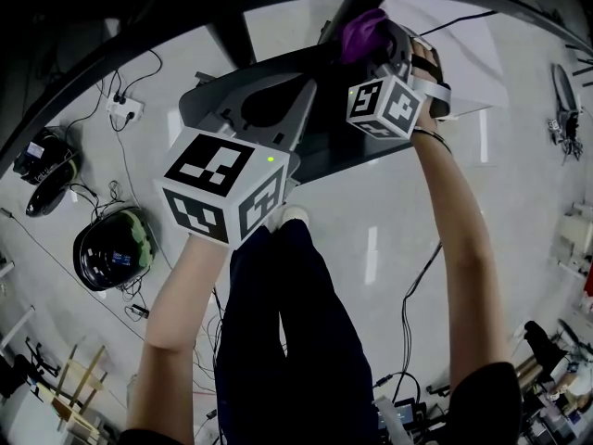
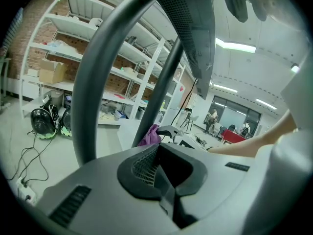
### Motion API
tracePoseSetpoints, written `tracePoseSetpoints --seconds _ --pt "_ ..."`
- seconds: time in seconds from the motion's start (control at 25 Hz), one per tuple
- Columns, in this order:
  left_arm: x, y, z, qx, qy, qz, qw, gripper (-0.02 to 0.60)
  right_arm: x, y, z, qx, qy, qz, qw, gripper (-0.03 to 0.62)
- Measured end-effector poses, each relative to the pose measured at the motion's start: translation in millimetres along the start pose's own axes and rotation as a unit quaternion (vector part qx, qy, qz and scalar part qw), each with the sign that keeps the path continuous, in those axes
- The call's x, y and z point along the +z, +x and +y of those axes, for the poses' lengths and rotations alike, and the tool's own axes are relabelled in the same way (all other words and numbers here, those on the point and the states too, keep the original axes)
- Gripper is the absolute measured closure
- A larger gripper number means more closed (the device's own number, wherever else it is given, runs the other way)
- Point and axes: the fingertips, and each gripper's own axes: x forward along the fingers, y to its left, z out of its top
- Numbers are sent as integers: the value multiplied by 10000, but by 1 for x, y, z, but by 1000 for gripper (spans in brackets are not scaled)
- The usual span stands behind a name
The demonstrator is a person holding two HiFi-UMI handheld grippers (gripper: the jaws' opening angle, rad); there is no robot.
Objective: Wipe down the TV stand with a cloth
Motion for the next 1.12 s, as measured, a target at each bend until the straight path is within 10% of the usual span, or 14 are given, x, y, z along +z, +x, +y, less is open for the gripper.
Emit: tracePoseSetpoints --seconds 0.76,1.12 --pt "-6 -4 7 103 -29 24 9999 575 -9 -3 19 199 58 143 9997 496" --pt "2 -11 -9 23 -22 -31 10000 575 -43 -34 -50 -232 720 374 9964 496"
